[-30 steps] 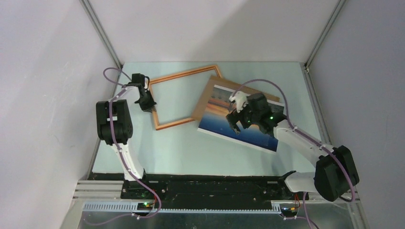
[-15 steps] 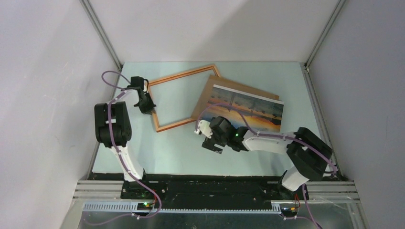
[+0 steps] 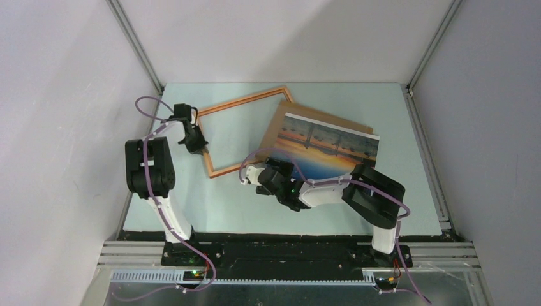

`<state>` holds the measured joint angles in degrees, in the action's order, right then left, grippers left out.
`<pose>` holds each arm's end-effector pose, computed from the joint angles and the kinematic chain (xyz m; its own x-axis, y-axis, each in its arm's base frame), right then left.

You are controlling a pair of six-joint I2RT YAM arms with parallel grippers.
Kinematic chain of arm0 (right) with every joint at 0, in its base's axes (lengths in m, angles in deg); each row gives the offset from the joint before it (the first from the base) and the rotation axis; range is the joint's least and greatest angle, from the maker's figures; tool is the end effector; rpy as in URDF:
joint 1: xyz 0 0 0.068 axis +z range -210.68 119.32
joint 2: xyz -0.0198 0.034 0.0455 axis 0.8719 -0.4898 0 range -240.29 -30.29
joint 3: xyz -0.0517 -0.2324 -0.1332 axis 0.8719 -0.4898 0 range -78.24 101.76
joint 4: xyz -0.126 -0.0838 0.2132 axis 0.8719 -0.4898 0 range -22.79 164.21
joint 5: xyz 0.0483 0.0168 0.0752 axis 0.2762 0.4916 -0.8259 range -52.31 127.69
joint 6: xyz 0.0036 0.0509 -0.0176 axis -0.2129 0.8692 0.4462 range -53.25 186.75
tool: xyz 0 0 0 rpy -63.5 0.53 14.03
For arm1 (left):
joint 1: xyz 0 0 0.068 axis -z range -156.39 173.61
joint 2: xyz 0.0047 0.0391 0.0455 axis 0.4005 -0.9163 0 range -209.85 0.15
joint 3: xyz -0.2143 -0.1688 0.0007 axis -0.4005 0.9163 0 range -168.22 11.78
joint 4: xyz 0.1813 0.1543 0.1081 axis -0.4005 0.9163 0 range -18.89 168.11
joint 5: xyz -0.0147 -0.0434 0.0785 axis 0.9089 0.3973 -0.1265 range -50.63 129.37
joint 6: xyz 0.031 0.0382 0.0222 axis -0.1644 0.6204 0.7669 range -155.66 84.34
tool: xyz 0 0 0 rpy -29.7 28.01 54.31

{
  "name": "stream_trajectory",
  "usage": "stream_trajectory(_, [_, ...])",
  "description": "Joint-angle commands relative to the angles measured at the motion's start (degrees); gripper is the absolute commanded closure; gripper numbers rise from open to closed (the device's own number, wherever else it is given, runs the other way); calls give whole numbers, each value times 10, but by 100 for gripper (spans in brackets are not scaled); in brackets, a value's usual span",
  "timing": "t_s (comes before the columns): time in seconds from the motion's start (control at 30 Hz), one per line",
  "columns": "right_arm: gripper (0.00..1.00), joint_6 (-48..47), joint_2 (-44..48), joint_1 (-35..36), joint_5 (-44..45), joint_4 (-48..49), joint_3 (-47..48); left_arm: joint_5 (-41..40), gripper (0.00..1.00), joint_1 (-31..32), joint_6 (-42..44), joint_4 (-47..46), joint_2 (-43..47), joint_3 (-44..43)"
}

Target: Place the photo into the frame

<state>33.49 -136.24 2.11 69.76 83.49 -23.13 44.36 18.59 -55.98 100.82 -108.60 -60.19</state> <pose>0.1867 0.3219 0.1461 0.0600 -0.8996 -0.4326 -0.6446 0.2960 -0.7049 0.3794 0.0302 0.1644 -0.8385 -0.4208 -0.3463 -0.3665 0.9057 -0.2133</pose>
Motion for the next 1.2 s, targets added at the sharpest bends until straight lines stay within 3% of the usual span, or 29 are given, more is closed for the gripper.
stream_trajectory(0.0, [14,-25,-43,-2,60,14,5,28,100,-2,27,-7,38,8])
stream_trajectory(0.13, [20,-35,-56,-11,79,25,5,28,100,-3,36,-6,43,12])
stream_trajectory(0.33, [46,-25,-44,-30,92,-3,5,20,100,-2,43,-7,57,18])
stream_trajectory(0.53, [63,13,-19,-56,88,-72,5,8,100,-2,42,-6,64,21])
stream_trajectory(1.17, [78,81,101,-162,10,-187,-64,-18,100,-48,2,-8,62,-19])
